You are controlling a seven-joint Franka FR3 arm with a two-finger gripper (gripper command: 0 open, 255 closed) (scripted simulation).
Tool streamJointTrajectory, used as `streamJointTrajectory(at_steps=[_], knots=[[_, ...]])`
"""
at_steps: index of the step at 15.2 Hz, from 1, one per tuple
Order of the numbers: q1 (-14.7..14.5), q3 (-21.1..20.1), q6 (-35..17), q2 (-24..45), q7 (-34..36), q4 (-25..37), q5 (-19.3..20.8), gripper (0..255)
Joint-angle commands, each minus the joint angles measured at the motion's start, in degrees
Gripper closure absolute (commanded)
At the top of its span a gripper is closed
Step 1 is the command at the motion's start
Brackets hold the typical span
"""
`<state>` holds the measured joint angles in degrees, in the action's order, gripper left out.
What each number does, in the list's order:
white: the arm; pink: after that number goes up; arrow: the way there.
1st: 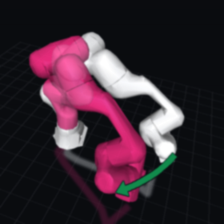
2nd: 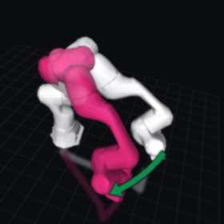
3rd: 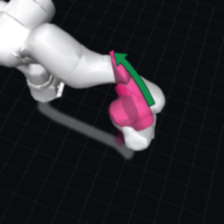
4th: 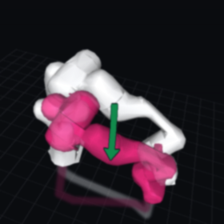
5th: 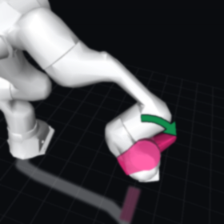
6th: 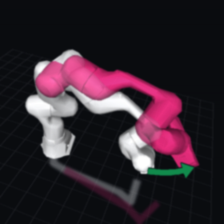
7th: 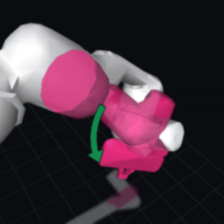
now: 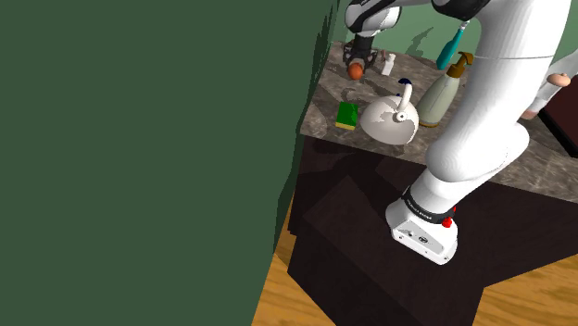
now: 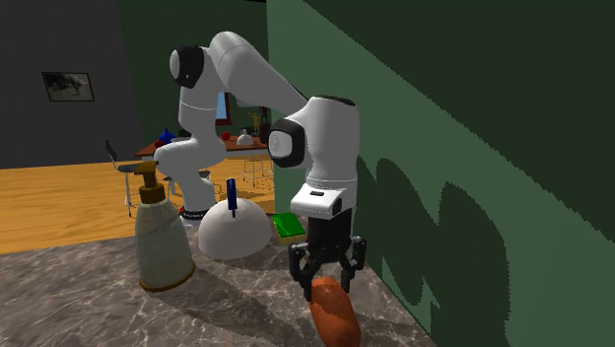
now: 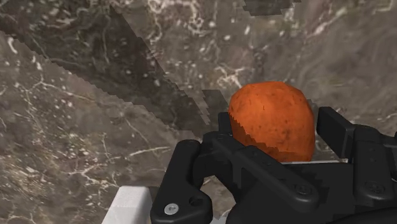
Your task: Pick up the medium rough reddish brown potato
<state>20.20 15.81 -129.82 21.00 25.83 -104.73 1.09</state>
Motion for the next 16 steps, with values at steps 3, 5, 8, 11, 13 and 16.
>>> streamJointTrajectory(at_steps=[3, 5, 8, 11, 13, 16], knots=[[-0.1, 0.2, 2.3, -1.2, 0.0, 1.0, 0.3, 255], [-0.2, 0.2, 3.6, -1.9, 0.0, 1.7, 0.4, 255], [-0.3, 0.3, 5.6, -2.8, 0.0, 2.8, 0.7, 255], [-0.4, 0.4, 7.6, -3.6, -0.1, 4.0, 0.8, 255], [-0.4, 0.4, 9.0, -4.1, -0.1, 4.9, 1.0, 255], [-0.4, 0.5, 9.8, -4.4, -0.1, 5.5, 1.0, 255]])
